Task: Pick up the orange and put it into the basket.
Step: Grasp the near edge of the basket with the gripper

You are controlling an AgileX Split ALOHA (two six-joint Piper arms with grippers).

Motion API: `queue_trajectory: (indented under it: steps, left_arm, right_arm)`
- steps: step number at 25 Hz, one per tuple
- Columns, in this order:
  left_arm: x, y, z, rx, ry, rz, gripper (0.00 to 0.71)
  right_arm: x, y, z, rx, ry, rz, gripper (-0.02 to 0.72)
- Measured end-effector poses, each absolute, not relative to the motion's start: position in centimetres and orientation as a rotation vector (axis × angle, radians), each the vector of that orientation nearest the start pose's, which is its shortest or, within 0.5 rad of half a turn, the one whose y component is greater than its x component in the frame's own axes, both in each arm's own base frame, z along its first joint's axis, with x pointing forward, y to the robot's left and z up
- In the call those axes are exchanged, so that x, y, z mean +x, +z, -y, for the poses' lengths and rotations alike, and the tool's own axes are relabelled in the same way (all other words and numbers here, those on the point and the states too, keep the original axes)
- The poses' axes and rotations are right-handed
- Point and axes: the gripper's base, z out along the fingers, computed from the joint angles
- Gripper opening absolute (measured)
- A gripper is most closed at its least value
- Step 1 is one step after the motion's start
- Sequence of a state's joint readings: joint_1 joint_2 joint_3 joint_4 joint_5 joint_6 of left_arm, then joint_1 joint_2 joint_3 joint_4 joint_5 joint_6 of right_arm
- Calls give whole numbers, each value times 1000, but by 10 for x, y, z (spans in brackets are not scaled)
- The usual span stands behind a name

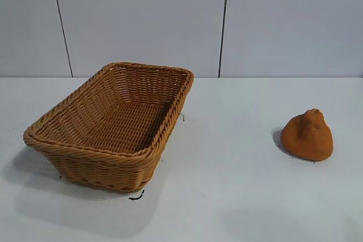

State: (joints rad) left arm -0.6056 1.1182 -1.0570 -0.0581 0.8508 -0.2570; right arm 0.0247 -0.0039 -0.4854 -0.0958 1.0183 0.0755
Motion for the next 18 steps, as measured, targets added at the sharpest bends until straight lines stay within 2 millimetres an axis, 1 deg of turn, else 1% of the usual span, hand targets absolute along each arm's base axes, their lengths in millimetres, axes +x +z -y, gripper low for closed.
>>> queue_trajectory:
  steps: [2, 6, 11, 14, 18]
  left_arm:
    - [181, 351, 138, 330, -469, -2455, 689]
    - [188, 334, 148, 143, -443, -2564, 689]
    - [199, 317, 156, -165, -465, -2656, 689]
    - [201, 315, 159, -364, -514, -2656, 689]
    - [202, 317, 162, -580, -624, -2616, 689]
  right_arm:
    - [-2, 277, 7, 52, -50, -2009, 545]
    - [-2, 277, 7, 52, -50, -2009, 545]
    - [-2, 277, 7, 52, -50, -2009, 545]
    - [-2, 277, 7, 52, -50, -2009, 545]
    - [-2, 277, 7, 52, -50, -2009, 545]
